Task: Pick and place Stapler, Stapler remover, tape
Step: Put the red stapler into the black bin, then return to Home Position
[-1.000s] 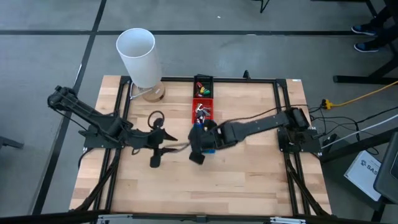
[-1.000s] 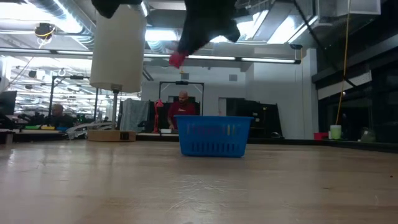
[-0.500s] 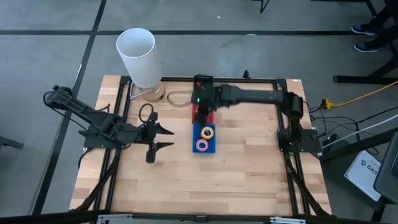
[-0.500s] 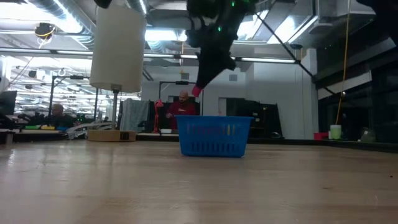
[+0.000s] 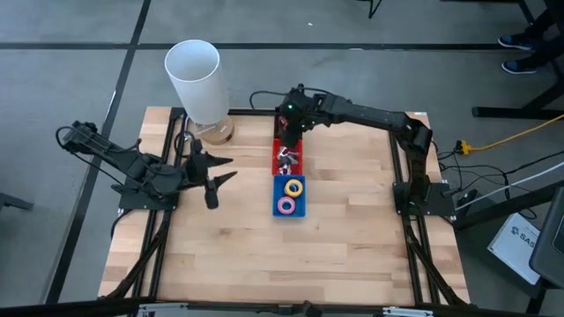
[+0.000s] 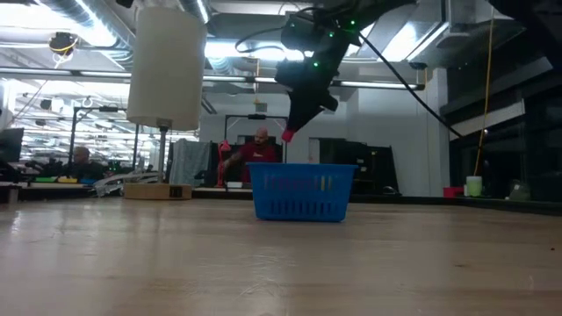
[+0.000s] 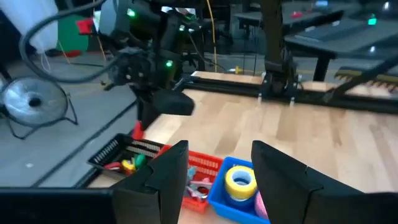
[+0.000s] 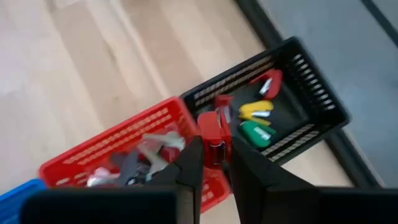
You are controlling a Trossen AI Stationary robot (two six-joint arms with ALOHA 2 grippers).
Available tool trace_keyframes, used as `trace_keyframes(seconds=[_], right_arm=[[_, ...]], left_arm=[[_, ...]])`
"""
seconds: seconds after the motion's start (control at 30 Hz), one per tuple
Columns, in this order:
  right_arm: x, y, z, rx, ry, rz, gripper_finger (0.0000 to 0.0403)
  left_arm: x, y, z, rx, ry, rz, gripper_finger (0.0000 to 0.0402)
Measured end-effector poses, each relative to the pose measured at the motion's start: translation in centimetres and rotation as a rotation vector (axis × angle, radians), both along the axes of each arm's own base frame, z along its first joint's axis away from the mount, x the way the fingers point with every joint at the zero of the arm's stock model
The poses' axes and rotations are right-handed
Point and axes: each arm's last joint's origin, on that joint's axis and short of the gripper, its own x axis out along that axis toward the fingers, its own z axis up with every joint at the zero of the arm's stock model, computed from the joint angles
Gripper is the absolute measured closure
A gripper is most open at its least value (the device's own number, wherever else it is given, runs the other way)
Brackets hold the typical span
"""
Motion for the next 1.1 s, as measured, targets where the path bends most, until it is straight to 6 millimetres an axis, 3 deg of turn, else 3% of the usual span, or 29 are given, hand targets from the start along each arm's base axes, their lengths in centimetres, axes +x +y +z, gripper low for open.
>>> trace_keyframes(seconds=[0.13, 0.33, 0.57, 0.8, 0.97, 1.1], right_arm=[[-0.2, -1.1, 0.2, -0.034, -0.014, 0.016, 0.0317], [-0.8, -2.5, 0.2, -0.036, -0.018, 0.010, 0.0288], [-1.2, -3.4, 0.2, 0.063, -0.071, 0.149, 0.0253], [-1.4, -3.4, 0.1, 0.072, -0.060, 0.229, 0.0224], [-2.7, -2.5, 0.1, 0.119, 0.055, 0.324, 0.0222], [-3.5, -1.8, 2.0, 0.192, -0.035, 0.376, 0.0221]], left_arm=[[0.1, -0.1, 0.0, -0.076, -0.029, -0.021, 0.0225], [0.3, -0.7, 0.5, -0.107, -0.043, -0.198, 0.0228], [0.7, -1.0, 0.2, -0.131, -0.047, -0.359, 0.0224], [0.9, -0.9, -5.0, -0.171, -0.173, -0.400, 0.0227], [-0.9, -0.1, -8.6, -0.230, -0.239, -0.382, 0.0227], [-3.0, 0.9, -9.9, -0.256, -0.296, -0.384, 0.0226]])
